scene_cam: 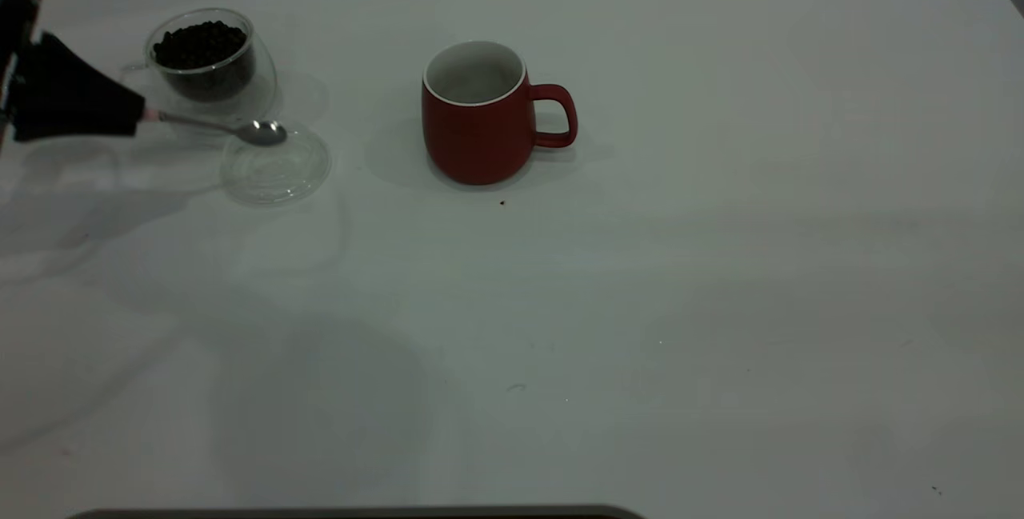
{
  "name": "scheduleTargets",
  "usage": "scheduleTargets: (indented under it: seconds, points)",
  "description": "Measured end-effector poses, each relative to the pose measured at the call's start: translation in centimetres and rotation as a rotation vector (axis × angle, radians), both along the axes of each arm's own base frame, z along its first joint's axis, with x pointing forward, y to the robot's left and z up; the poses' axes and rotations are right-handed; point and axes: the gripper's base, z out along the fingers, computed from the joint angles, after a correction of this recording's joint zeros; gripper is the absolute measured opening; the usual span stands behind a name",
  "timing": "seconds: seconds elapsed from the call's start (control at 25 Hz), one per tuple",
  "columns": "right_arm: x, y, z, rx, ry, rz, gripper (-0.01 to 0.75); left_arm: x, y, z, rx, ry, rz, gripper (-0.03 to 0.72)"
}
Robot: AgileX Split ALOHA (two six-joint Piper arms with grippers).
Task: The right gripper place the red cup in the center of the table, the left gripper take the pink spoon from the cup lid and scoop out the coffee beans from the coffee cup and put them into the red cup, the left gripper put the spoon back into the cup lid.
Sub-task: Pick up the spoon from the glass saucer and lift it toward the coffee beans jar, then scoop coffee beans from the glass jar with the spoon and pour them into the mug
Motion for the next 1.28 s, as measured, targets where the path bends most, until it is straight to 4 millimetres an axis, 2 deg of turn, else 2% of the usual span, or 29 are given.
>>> scheduleTargets:
  seconds: [0.12, 0.32, 0.48, 0.72, 1.08, 1.28]
  points:
    - [0.0, 0.0, 0.0, 0.0, 0.0, 0.0, 0.558, 0.3, 0.0, 2.3, -0.006, -0.05, -0.02, 0.114]
    - [0.0, 0.0, 0.0, 0.0, 0.0, 0.0, 0.558, 1.9, 0.7, 5.8, 0.042, -0.187, -0.039, 0.114]
    - [0.0, 0.0, 0.0, 0.0, 0.0, 0.0, 0.558, 3.0, 2.5, 6.8, 0.111, -0.247, 0.022, 0.114]
    - [0.0, 0.0, 0.0, 0.001, 0.0, -0.001, 0.558, 3.3, 5.0, 6.2, 0.198, -0.26, 0.148, 0.114]
    - [0.0, 0.0, 0.0, 0.001, 0.0, -0.001, 0.558, 3.4, 4.9, 3.2, 0.159, -0.269, 0.133, 0.114]
    - [0.0, 0.0, 0.0, 0.001, 0.0, -0.001, 0.558, 3.3, 4.8, 2.4, 0.159, -0.266, 0.124, 0.114]
